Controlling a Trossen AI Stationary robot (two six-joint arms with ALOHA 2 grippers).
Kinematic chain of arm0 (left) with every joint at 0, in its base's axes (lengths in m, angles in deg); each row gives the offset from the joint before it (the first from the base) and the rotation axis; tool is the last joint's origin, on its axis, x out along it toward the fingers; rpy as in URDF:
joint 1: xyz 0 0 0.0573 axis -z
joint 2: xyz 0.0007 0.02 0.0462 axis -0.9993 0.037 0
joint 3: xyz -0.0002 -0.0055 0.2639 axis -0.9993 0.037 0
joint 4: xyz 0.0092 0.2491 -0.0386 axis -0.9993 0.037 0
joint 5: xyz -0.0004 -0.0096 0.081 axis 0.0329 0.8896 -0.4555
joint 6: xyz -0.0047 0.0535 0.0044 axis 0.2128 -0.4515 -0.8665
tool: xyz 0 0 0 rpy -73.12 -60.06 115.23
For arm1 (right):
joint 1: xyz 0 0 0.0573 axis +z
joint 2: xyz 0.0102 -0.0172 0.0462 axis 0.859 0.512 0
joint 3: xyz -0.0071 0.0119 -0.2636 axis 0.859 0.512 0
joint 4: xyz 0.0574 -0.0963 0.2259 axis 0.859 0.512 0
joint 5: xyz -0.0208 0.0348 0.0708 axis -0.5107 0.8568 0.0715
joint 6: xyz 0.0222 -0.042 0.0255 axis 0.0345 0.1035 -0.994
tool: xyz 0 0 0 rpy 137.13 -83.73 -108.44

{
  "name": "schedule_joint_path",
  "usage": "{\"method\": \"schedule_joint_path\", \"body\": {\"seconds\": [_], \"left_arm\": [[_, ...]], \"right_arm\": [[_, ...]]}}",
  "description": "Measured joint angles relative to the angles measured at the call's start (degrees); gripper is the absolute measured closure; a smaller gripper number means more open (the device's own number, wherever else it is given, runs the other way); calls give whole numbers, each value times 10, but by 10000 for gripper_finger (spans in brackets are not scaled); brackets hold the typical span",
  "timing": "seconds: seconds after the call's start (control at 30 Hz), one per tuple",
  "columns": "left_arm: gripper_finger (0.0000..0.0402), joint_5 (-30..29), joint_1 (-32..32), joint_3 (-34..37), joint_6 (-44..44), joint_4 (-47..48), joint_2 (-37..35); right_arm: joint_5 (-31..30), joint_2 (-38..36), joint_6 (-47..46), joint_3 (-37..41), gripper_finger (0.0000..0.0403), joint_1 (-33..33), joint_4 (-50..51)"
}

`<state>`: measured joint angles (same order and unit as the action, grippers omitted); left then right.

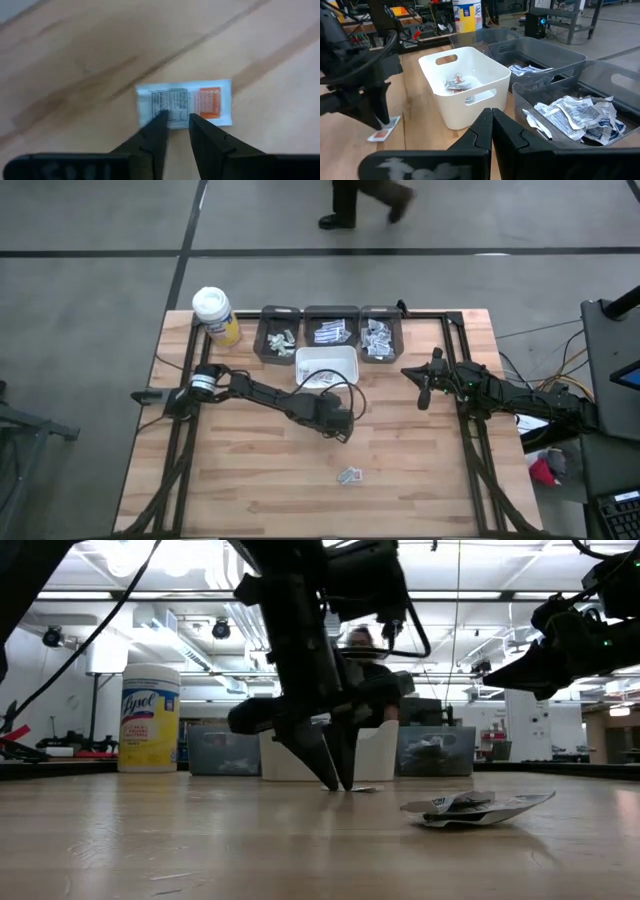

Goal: Pick & Place First Aid Supplies
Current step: Put the orange ointment pack into the white bin

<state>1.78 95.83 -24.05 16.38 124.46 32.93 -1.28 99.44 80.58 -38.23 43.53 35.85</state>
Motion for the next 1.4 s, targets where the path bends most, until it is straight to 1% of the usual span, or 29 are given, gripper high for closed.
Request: {"method": "schedule_joint_path", "body": {"seconds": [0.1,0.27,0.37,0.47,0.57,0.7,0.83,1.0,1.1,1.27,1.33,1.4], "left_arm": [[303,-7,-1,32,9,-41,-4],[303,-9,-8,98,18,-150,-6],[303,-3,-11,121,23,-181,-5],[308,10,-14,132,23,-188,-4],[322,17,-14,137,22,-180,-3],[357,20,-14,137,18,-176,12],[393,42,-11,137,19,-186,29],[398,47,1,137,27,-185,31],[399,58,7,137,27,-156,26],[400,63,18,137,27,-126,7],[401,55,22,136,27,-95,-5],[401,38,26,134,37,-43,-23]], "right_arm": [[0,0,0,0,394,0,0],[0,0,0,0,394,0,0],[0,0,-10,0,394,0,0],[0,0,-19,0,394,0,0],[0,0,-20,0,394,0,0],[0,0,-21,0,394,0,0],[0,0,-29,0,394,0,0],[0,0,-43,0,394,0,0],[1,0,-109,0,394,0,-4],[1,0,-303,0,394,0,-16],[1,0,-367,0,394,0,-19],[1,0,-405,0,394,0,-18]]}}
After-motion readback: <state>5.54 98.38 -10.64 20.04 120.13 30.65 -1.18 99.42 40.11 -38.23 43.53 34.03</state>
